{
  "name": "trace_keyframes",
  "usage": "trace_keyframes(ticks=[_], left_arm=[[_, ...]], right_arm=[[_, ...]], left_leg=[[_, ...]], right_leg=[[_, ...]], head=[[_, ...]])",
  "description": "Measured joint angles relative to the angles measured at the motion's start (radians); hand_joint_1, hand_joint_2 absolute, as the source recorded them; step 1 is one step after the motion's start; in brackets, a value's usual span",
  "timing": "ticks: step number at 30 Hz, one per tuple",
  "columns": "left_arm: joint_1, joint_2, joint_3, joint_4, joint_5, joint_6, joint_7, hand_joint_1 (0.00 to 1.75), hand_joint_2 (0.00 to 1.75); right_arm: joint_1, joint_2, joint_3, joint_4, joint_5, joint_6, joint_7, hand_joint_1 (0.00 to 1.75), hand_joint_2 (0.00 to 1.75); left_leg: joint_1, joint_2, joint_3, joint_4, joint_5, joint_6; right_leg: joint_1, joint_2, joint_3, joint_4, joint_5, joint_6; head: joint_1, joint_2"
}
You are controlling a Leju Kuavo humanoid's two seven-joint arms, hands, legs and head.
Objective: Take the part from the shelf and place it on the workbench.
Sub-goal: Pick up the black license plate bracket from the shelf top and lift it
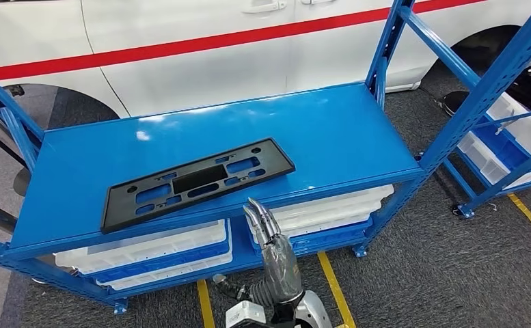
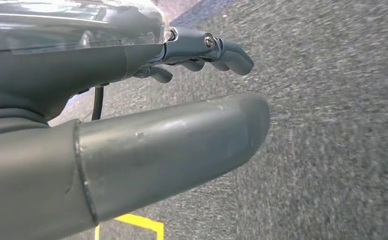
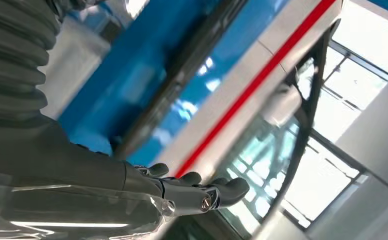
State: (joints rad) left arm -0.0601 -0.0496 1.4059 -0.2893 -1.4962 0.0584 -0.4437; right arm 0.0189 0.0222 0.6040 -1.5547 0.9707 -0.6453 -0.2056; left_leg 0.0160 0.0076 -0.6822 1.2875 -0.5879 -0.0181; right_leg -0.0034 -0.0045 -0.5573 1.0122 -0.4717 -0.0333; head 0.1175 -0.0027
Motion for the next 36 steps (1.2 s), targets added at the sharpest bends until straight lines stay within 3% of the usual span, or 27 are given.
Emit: trace_keyframes(ticks=[3, 5, 9, 11, 13, 14, 15, 16, 18, 20, 22, 25, 27, 29, 30, 31, 32, 34, 36], left_arm=[[-0.001, 0.006, 0.000, 0.001, 0.002, 0.000, 0.008, 0.00, 0.00], [-0.002, 0.008, 0.000, 0.002, 0.002, -0.001, 0.012, 0.00, 0.00], [-0.003, 0.009, 0.000, 0.005, -0.002, -0.005, 0.017, 0.00, 0.00], [-0.005, 0.009, 0.000, 0.006, -0.005, -0.008, 0.017, 0.00, 0.00], [-0.005, 0.009, 0.000, 0.008, -0.006, -0.009, 0.017, 0.00, 0.00], [-0.005, 0.009, -0.001, 0.008, -0.006, -0.009, 0.017, 0.00, 0.00], [-0.005, 0.009, -0.001, 0.009, -0.006, -0.009, 0.017, 0.00, 0.00], [-0.005, 0.009, -0.001, 0.009, -0.006, -0.009, 0.017, 0.00, 0.00], [-0.006, 0.009, -0.001, 0.010, -0.008, -0.013, 0.017, 0.00, 0.00], [-0.009, 0.009, -0.002, 0.012, -0.009, -0.021, 0.021, 0.00, 0.00], [-0.013, 0.009, -0.002, 0.015, -0.010, -0.032, 0.030, 0.00, 0.00], [-0.017, 0.010, -0.002, 0.019, -0.010, -0.047, 0.045, 0.00, 0.00], [-0.018, 0.012, -0.002, 0.019, -0.009, -0.054, 0.055, 0.00, 0.00], [-0.017, 0.014, -0.003, 0.019, -0.008, -0.061, 0.062, 0.00, 0.00], [-0.016, 0.015, -0.004, 0.019, -0.006, -0.064, 0.066, 0.00, 0.00], [-0.016, 0.015, -0.006, 0.019, -0.005, -0.066, 0.069, 0.00, 0.00], [-0.015, 0.015, -0.007, 0.020, -0.004, -0.067, 0.072, 0.00, 0.00], [-0.016, 0.016, -0.011, 0.020, -0.004, -0.068, 0.074, 0.00, 0.00], [-0.017, 0.018, -0.017, 0.020, -0.005, -0.068, 0.074, 0.00, 0.00]], right_arm=[[0.015, 0.016, -0.036, -0.018, 0.128, -0.012, 0.010, 0.00, 1.75], [0.021, 0.027, -0.058, -0.023, 0.207, -0.013, 0.024, 0.00, 1.75], [0.029, 0.048, -0.097, -0.024, 0.389, -0.014, 0.085, 0.00, 1.75], [0.033, 0.053, -0.111, -0.022, 0.445, -0.014, 0.118, 0.00, 1.75], [0.039, 0.056, -0.119, -0.017, 0.469, -0.014, 0.134, 0.00, 1.75], [0.042, 0.056, -0.123, -0.015, 0.472, -0.014, 0.138, 0.00, 1.75], [0.045, 0.056, -0.125, -0.013, 0.476, -0.014, 0.142, 0.00, 1.75], [0.046, 0.056, -0.127, -0.011, 0.482, -0.014, 0.151, 0.00, 1.75], [0.045, 0.056, -0.129, -0.005, 0.512, -0.014, 0.188, 0.00, 1.75], [0.038, 0.056, -0.128, 0.012, 0.552, -0.014, 0.244, 0.00, 1.75], [0.032, 0.055, -0.127, 0.045, 0.580, -0.014, 0.294, 0.00, 1.75], [0.023, 0.055, -0.124, 0.084, 0.595, -0.014, 0.328, 0.00, 1.75], [0.014, 0.055, -0.120, 0.106, 0.597, -0.014, 0.341, 0.00, 1.75], [0.004, 0.054, -0.111, 0.137, 0.597, -0.014, 0.363, 0.00, 1.75], [-0.001, 0.053, -0.105, 0.157, 0.596, -0.014, 0.375, 0.00, 1.75], [-0.006, 0.052, -0.098, 0.176, 0.596, -0.014, 0.386, 0.00, 1.75], [-0.011, 0.052, -0.091, 0.194, 0.596, -0.014, 0.393, 0.00, 1.75], [-0.019, 0.051, -0.084, 0.218, 0.595, -0.014, 0.394, 0.00, 1.75], [-0.025, 0.052, -0.080, 0.236, 0.591, -0.014, 0.386, 0.00, 1.75]], left_leg=[[0.002, 0.000, 0.088, -0.185, 0.092, 0.002], [-0.001, -0.001, 0.119, -0.251, 0.106, 0.011], [0.001, -0.001, 0.120, -0.260, 0.112, 0.036], [0.004, 0.000, 0.119, -0.264, 0.116, 0.047], [0.003, 0.000, 0.115, -0.264, 0.117, 0.051], [0.003, 0.000, 0.114, -0.264, 0.117, 0.051], [0.003, -0.001, 0.114, -0.264, 0.117, 0.051], [0.002, -0.001, 0.115, -0.264, 0.117, 0.051], [0.001, -0.003, 0.119, -0.264, 0.116, 0.049], [-0.001, -0.003, 0.120, -0.264, 0.116, 0.040], [0.000, -0.003, 0.120, -0.268, 0.118, 0.028], [-0.001, -0.003, 0.120, -0.264, 0.109, 0.011], [0.000, -0.003, 0.088, -0.195, 0.071, 0.003], [0.000, -0.003, 0.022, -0.068, 0.018, -0.002], [0.001, -0.003, -0.005, -0.021, 0.007, -0.003], [0.001, -0.003, -0.015, -0.008, 0.015, -0.003], [0.001, -0.003, -0.003, -0.037, 0.043, -0.003], [0.000, -0.003, 0.058, -0.165, 0.111, 0.003], [-0.003, -0.003, 0.104, -0.255, 0.131, 0.015]], right_leg=[[0.001, 0.001, 0.000, 0.015, -0.011, 0.009], [0.004, 0.002, -0.004, 0.024, -0.015, 0.018], [0.003, 0.003, -0.009, 0.038, -0.027, 0.036], [-0.001, 0.004, -0.043, 0.117, -0.079, 0.045], [-0.003, 0.004, -0.103, 0.245, -0.140, 0.052], [-0.004, 0.004, -0.124, 0.287, -0.151, 0.053], [-0.004, 0.004, -0.129, 0.295, -0.142, 0.053], [-0.003, 0.004, -0.113, 0.262, -0.115, 0.050], [0.000, 0.004, -0.044, 0.124, -0.046, 0.040], [0.006, 0.004, 0.001, 0.028, -0.016, 0.030], [0.011, 0.004, 0.002, 0.013, -0.016, 0.025], [0.003, 0.004, 0.011, -0.008, -0.007, 0.010], [-0.001, 0.003, 0.019, -0.020, -0.003, 0.003], [0.001, 0.001, 0.020, -0.020, -0.005, -0.002], [0.002, 0.001, 0.021, -0.018, -0.008, -0.003], [0.002, 0.001, 0.024, -0.017, -0.011, -0.003], [0.003, 0.001, 0.028, -0.016, -0.015, -0.002], [0.004, 0.002, 0.041, -0.013, -0.027, 0.004], [0.008, 0.001, 0.048, -0.011, -0.038, 0.014]], head=[[0.000, 0.000], [0.000, 0.000], [0.000, 0.000], [0.001, 0.000], [0.001, 0.000], [0.001, 0.000], [0.001, 0.000], [0.001, 0.000], [0.001, 0.000], [0.000, 0.000], [0.000, 0.000], [0.000, 0.000], [0.000, 0.000], [0.000, 0.000], [0.000, 0.000], [0.000, 0.000], [0.000, 0.000], [0.000, 0.000], [0.000, 0.000]])
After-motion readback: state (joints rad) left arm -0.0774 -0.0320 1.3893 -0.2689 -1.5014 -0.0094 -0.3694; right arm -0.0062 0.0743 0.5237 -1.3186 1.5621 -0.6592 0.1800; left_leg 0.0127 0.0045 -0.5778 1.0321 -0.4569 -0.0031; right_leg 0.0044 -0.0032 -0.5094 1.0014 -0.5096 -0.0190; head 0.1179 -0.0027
